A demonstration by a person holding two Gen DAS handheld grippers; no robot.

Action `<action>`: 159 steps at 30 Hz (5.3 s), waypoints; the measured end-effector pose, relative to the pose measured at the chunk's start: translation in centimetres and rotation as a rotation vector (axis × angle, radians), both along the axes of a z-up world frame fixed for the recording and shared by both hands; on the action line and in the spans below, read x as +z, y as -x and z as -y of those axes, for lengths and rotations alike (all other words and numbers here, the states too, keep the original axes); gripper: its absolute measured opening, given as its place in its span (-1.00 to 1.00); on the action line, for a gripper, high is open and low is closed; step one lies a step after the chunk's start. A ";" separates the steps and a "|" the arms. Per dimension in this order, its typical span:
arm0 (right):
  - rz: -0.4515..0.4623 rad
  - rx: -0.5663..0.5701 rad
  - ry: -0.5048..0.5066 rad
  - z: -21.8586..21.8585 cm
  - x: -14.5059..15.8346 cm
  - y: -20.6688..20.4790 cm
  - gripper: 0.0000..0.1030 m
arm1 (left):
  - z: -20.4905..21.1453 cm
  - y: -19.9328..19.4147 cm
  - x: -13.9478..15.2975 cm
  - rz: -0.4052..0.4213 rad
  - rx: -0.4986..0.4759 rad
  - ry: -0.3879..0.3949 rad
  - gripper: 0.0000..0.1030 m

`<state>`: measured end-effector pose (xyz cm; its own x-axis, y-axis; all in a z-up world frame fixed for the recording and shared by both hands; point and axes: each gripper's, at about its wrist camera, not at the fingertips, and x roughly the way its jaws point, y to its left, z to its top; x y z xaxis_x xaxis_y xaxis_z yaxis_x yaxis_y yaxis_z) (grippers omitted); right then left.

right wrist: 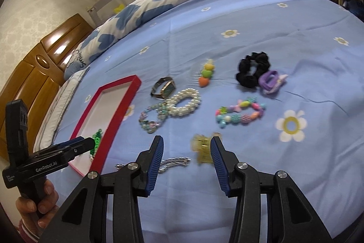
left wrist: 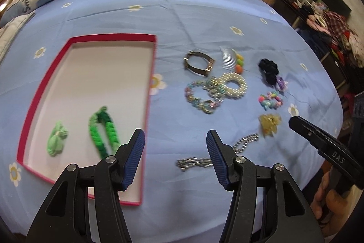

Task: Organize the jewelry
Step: 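Withdraw both open tools from the tray toward the remaining jewelry, then grasp the silver chain with the left tool while the right tool grasps the yellow claw clip, then carry the chain and claw clip into the red tray and open both tools, then withdraw both open tools from the tray toward the remaining jewelry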

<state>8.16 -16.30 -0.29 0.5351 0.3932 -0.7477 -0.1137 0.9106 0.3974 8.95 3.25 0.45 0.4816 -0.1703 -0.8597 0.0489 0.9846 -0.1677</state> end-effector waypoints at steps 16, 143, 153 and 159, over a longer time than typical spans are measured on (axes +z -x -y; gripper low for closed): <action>-0.038 0.006 0.027 0.6 -2.7 0.2 0.00 | 5.9 0.6 -4.3 -0.102 -0.229 -0.030 0.16; -0.028 0.509 -0.025 -22.6 -1.8 -3.0 0.10 | -16.8 2.4 -0.6 0.012 0.323 0.096 -0.18; -0.001 0.322 -0.048 -13.0 0.0 -2.1 0.15 | -11.1 1.0 1.1 0.033 0.204 0.088 -0.17; -0.010 0.173 -0.035 -6.7 -0.2 -1.6 0.16 | -7.4 0.2 1.1 0.023 0.129 0.088 -0.17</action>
